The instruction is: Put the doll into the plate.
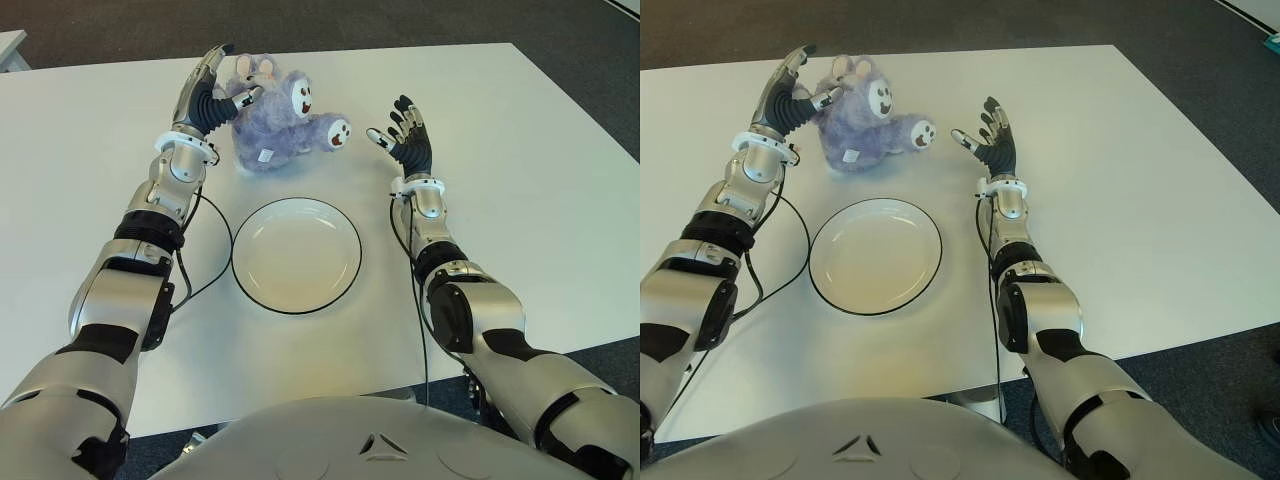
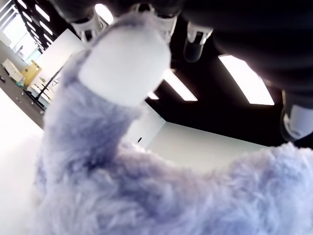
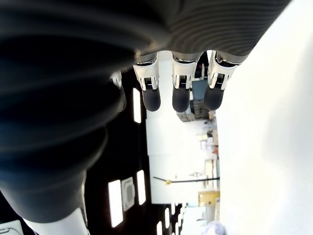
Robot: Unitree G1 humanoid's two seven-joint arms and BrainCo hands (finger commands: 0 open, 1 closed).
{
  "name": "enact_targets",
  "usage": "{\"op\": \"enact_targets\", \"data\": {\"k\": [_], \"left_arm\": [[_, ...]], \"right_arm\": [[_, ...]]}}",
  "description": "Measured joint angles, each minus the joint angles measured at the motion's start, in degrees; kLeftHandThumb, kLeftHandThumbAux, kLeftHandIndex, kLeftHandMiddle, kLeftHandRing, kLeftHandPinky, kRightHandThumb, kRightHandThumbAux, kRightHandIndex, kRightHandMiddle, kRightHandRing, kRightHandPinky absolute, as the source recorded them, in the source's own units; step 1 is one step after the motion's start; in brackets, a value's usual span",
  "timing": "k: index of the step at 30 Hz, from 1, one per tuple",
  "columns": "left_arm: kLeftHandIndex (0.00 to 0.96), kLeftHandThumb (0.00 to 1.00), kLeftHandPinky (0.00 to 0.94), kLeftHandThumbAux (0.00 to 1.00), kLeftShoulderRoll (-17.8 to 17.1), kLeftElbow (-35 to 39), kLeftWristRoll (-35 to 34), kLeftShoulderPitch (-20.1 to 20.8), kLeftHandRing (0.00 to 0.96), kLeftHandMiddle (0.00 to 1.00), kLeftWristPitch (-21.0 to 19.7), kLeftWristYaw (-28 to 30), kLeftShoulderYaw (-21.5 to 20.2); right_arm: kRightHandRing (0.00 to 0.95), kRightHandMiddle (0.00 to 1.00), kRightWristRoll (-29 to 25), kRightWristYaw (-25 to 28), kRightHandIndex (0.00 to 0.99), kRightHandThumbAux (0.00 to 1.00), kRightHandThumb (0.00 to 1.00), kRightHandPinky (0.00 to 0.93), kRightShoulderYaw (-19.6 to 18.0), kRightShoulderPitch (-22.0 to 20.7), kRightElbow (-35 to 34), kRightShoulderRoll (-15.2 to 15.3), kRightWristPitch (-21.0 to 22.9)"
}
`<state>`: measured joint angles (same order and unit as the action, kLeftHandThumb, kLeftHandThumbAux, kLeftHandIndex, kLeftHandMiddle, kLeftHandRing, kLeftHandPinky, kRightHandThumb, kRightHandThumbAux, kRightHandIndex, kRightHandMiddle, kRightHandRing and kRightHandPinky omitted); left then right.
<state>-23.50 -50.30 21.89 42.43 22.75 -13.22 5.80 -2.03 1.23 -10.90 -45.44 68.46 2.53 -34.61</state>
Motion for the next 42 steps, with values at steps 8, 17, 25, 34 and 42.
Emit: {"op": "enact_targets", "data": {"k": [8,17,25,34,42], "left_arm": [[0.0,0.186,0.038,0.387,0.72,-1.89,-0.03,1.2,0.088,0.076,0.69,0.0,0.0],[0.0,0.171,0.053,0.36,1.42,-2.83,-0.05,1.76,0.084,0.07,1.28,0.0,-0.03],[0.0,0.164,0.057,0.36,2.24,-4.24,-0.47,1.91,0.096,0.084,1.24,0.0,-0.1],[0.0,0.179,0.061,0.371,3.09,-5.3,-1.34,2.43,0.103,0.093,1.89,0.0,-0.36],[0.0,0.175,0.055,0.371,3.46,-6.07,-1.94,2.81,0.1,0.09,2.34,-0.01,-0.41]], "right_arm": [[0.058,0.06,0.0,-0.17,0.058,0.823,0.06,0.08,0.01,0.06,-0.16,0.01,-0.02],[0.06,0.063,-0.06,-0.11,0.062,0.826,0.066,0.077,-0.2,0.12,-0.3,0.0,-0.12],[0.065,0.067,-0.05,-0.07,0.067,0.832,0.078,0.086,-0.32,0.14,-0.36,0.04,-0.33],[0.065,0.069,-0.07,-0.1,0.072,0.84,0.086,0.081,-0.43,0.16,-0.38,0.13,-0.82],[0.06,0.065,-0.12,0.07,0.068,0.834,0.076,0.07,-0.58,0.2,-0.48,0.25,-0.99]]}}
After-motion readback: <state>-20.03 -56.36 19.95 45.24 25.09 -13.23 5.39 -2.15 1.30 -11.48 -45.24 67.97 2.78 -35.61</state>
